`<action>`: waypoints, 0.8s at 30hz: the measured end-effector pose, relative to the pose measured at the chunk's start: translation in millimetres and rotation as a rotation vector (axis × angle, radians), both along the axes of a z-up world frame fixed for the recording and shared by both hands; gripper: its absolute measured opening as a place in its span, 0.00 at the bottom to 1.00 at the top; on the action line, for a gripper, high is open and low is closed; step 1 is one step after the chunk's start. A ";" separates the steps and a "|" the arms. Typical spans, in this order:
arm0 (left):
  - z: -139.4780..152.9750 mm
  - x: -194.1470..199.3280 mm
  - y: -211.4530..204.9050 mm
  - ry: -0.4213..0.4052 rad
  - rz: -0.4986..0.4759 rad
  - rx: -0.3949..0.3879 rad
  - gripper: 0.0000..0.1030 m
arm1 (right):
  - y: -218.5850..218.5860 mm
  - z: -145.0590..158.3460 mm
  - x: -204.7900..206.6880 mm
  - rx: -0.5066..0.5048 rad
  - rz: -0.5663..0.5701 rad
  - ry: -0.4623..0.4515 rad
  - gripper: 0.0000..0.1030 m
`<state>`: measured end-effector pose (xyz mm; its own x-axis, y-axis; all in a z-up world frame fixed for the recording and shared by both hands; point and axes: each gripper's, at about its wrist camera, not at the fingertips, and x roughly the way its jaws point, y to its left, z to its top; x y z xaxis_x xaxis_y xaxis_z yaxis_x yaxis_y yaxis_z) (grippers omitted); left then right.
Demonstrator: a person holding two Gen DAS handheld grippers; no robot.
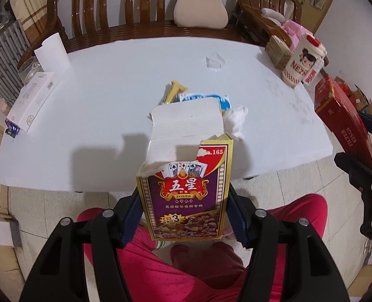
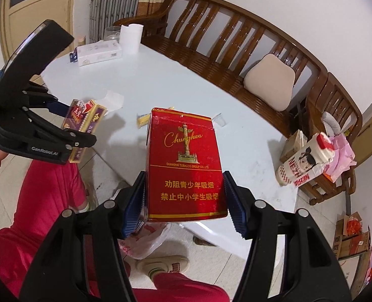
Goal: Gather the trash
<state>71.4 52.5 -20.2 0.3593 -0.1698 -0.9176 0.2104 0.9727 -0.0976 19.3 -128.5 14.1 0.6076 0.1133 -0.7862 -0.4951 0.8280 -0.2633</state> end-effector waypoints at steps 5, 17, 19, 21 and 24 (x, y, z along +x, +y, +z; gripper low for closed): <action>-13.4 -13.3 -5.5 0.010 -0.027 0.003 0.57 | 2.1 -18.3 -18.2 -0.022 -0.001 0.011 0.57; -75.4 -31.4 -13.2 0.100 -0.037 -0.028 0.57 | 13.5 -79.6 -43.4 -0.018 0.006 0.094 0.57; -89.3 -32.9 -15.1 0.126 -0.040 -0.034 0.57 | 15.6 -92.0 -46.5 -0.011 0.004 0.116 0.57; -101.4 -34.8 -16.8 0.145 -0.046 -0.040 0.57 | 17.3 -101.7 -49.1 -0.016 0.003 0.123 0.57; -119.2 -38.7 -20.7 0.148 -0.049 -0.014 0.57 | 19.0 -119.8 -53.6 -0.017 0.012 0.143 0.57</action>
